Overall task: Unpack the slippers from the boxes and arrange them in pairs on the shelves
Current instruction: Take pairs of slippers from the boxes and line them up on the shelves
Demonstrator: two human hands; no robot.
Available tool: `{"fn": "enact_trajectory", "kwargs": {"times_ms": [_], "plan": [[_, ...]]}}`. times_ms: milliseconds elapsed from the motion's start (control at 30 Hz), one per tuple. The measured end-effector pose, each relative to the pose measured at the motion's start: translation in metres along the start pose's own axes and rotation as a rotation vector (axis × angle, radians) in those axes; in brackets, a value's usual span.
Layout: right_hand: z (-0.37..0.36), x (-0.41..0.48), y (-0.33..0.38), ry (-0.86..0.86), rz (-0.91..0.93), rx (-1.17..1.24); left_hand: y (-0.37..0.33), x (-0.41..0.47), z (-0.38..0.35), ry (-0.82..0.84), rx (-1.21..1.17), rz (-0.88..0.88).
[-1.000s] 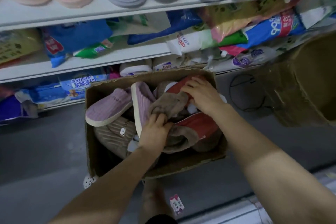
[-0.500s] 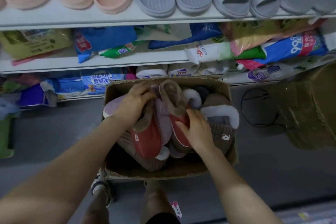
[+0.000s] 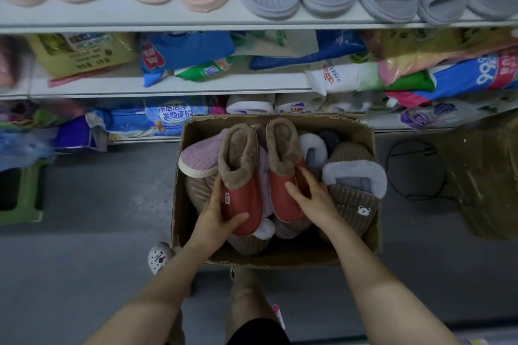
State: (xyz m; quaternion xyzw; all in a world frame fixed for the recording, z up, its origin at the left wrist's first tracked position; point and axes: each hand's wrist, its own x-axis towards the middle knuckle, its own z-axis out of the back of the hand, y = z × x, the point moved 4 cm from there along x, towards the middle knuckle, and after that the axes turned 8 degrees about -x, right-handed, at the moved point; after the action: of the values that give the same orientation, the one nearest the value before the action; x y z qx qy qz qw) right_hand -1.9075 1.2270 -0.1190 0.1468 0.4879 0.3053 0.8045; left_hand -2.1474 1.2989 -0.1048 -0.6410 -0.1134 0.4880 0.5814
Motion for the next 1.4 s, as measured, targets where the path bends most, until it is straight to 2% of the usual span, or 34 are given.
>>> {"fn": "enact_trajectory", "kwargs": {"times_ms": [100,300,533,767,1033,1267,1400], "plan": [[0.001,-0.003,0.001,-0.040,0.003,0.158,0.000,0.004,0.003,0.008,-0.115,0.061],[-0.003,-0.025,0.020,-0.122,0.093,0.332,-0.023,0.014,0.024,-0.017,-0.135,0.058],[0.002,-0.085,0.072,-0.259,0.254,0.420,-0.076,-0.007,0.077,-0.014,-0.203,-0.056],[0.039,-0.134,0.152,-0.391,0.449,0.346,-0.159,-0.045,0.119,-0.055,-0.423,-0.173],[0.102,-0.193,0.245,-0.436,0.748,0.300,-0.257,-0.093,0.161,-0.138,-0.472,-0.437],[0.157,-0.251,0.330,-0.478,1.038,0.161,-0.349,-0.153,0.201,-0.260,-0.421,-0.711],[0.190,-0.296,0.387,-0.482,1.204,0.170,-0.406,-0.197,0.228,-0.352,-0.354,-0.875]]}}
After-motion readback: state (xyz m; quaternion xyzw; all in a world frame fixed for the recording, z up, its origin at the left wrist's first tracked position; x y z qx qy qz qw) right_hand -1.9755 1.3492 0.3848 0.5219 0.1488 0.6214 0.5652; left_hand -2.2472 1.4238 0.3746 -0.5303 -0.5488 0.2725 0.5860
